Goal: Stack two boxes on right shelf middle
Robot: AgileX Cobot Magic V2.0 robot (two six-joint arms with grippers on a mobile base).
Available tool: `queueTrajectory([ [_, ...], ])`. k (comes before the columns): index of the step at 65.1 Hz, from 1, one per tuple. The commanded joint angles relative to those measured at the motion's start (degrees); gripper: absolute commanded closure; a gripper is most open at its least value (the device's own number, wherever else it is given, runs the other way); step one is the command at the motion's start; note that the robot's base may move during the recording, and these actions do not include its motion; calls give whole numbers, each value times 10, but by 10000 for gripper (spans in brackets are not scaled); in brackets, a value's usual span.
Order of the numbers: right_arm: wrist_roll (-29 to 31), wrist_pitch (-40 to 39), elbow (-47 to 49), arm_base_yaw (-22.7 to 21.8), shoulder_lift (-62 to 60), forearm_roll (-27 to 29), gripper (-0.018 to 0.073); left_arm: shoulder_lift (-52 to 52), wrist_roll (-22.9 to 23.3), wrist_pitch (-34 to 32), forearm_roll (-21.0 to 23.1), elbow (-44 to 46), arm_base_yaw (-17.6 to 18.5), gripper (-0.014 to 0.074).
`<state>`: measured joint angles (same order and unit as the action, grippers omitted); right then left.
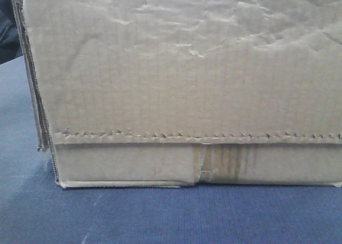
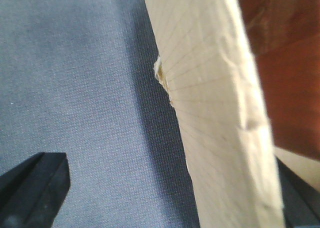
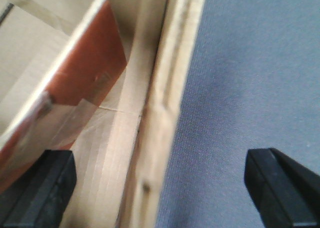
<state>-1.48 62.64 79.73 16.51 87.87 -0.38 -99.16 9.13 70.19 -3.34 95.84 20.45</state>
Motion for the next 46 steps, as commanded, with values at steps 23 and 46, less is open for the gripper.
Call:
queueTrajectory([
  [23,5,-5,4,1,11,-3,711,2,0,-2,33,2,1,706],
  [46,5,-7,8,1,-18,-4,712,24,0,-2,33,26,2,708],
])
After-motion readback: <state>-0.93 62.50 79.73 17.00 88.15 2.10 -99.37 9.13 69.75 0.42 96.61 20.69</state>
